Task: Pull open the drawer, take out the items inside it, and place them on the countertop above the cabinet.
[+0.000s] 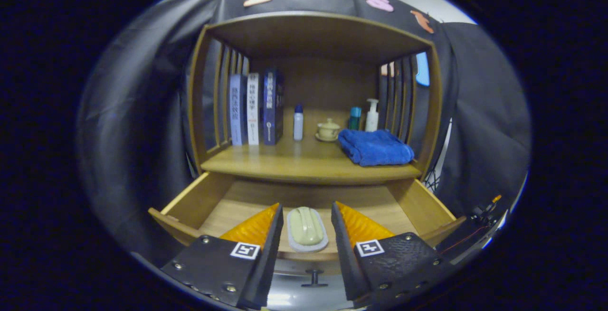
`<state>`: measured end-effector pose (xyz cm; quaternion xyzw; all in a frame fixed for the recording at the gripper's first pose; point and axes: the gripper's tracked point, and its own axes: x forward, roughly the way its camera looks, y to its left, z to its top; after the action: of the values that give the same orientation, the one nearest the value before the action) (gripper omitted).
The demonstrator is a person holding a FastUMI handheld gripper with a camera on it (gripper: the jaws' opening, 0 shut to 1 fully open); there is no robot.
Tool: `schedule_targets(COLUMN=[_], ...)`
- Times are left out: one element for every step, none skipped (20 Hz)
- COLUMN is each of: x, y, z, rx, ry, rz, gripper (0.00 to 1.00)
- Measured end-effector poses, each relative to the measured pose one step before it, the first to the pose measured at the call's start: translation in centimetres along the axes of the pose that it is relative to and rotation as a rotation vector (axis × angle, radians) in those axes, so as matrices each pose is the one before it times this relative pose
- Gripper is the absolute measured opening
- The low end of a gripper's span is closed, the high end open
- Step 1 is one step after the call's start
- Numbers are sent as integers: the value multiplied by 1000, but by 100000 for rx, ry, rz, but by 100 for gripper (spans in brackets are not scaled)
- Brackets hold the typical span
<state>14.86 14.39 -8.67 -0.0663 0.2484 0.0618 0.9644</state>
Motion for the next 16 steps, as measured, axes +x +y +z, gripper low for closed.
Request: schedule_targets(x=[1671,1565,1415,1384,1217,998,936,891,711,630,488,281,-10,-257,250,-197], y=[76,443,380,301,-123,-340,203,32,267,65,-158,133,86,-103,-426,-218], z=[-536,-258,-8,-127,-609,-483,-862,-895,-688,-341,-291,-355,-748,707,52,12], rx=[-1022,-1194,73,-149,-307,46,-27,-31,-1314,-696,107,138,-359,1249,1211,525], ry=[6945,5122,3517,2642,4574,4657,4978,5114,3911,1861,984,1449,2291,-3884,-1208,-863], rz=[297,2432,1828,1651,287,-655,254,-312,797,-152,-698,916,698,-1041,-1915,-595], gripper=[59,59,60,60,60,59,60,60,60,60,60,60,49,39,28,28])
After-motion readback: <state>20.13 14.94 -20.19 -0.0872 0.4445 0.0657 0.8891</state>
